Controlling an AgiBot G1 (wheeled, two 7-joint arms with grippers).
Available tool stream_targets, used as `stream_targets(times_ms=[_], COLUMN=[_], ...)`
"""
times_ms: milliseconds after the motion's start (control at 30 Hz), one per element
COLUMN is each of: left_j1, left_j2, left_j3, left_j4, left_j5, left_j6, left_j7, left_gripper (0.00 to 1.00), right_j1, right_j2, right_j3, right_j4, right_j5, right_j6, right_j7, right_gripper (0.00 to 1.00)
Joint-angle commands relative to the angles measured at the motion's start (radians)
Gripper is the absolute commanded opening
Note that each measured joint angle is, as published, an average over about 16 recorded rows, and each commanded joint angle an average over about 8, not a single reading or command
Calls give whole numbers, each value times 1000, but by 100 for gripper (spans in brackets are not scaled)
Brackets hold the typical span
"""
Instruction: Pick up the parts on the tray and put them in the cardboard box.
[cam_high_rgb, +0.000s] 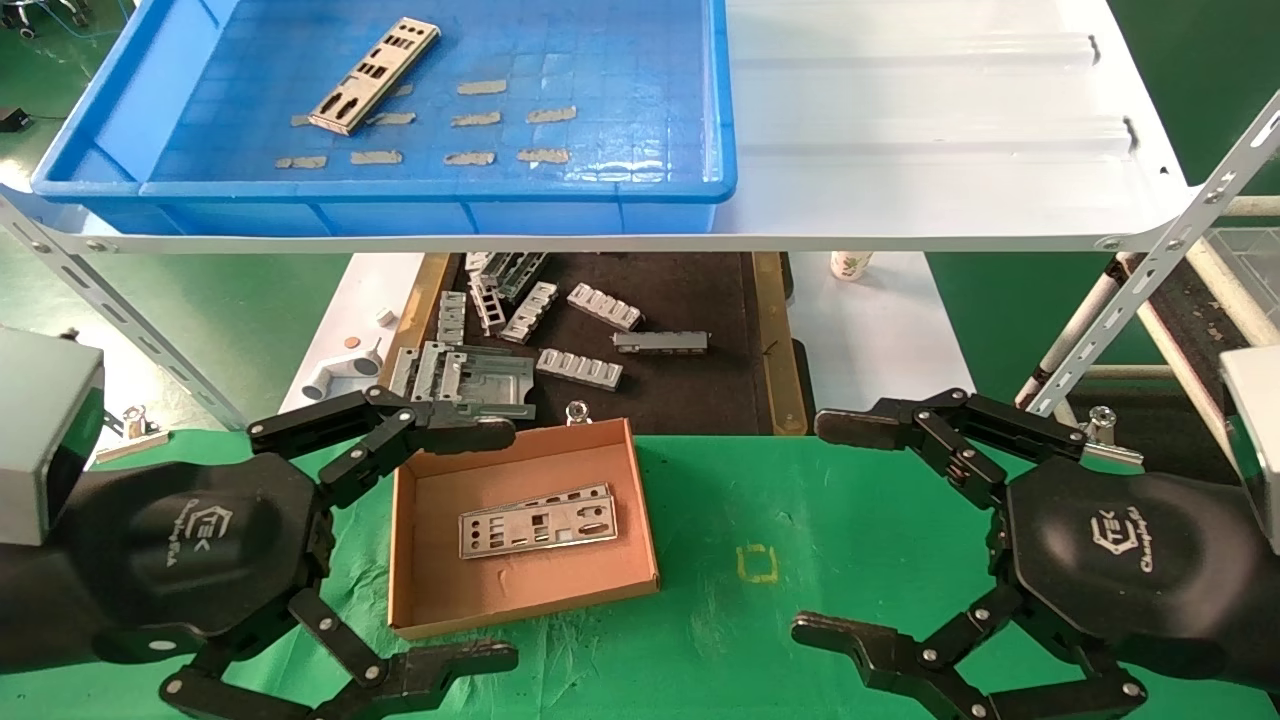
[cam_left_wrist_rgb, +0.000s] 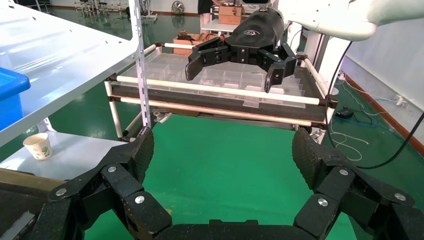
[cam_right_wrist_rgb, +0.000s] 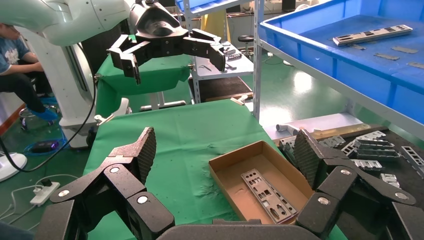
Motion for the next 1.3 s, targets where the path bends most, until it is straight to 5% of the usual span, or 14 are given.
stream_targets(times_ms=[33,1300], left_j1=[0,0], left_j2=[0,0], left_j3=[0,0], left_j4=[0,0], left_j5=[0,0], left_j6=[0,0], left_j7=[0,0], left_gripper=[100,100], right_j1=[0,0], right_j2=[0,0], right_j3=[0,0], right_j4=[0,0], right_j5=[0,0], right_j6=[0,0], right_j7=[0,0], right_gripper=[100,100])
